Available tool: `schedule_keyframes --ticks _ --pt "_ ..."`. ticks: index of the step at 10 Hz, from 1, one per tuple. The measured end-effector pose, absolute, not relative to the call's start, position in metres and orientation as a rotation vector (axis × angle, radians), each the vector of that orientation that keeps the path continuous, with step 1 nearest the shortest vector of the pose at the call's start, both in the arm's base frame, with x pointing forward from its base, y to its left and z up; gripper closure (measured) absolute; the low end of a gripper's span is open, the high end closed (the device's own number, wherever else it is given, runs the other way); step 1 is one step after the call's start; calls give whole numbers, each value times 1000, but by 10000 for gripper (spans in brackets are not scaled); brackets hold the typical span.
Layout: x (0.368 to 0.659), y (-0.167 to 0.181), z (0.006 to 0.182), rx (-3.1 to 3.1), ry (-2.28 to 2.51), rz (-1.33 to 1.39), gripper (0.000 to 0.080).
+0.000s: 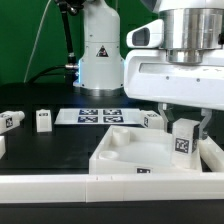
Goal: Assemble one leg
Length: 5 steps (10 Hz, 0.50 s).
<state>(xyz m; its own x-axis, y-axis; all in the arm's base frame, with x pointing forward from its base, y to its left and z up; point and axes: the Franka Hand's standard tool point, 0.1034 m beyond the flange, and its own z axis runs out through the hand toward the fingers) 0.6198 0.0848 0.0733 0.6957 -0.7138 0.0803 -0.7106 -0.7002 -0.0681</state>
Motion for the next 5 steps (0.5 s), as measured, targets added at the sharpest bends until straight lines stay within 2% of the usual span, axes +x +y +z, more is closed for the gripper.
schedule_keyframes --ticks 1,2,3,4,5 --pt "620 82 73 -2862 1218 -159 488" --pt "620 83 73 -2863 1215 -159 376" --pt "619 83 73 -2863 1215 -159 376" --pt "619 83 73 -2863 1215 -158 242" --pt "619 83 72 -2864 1215 -158 179"
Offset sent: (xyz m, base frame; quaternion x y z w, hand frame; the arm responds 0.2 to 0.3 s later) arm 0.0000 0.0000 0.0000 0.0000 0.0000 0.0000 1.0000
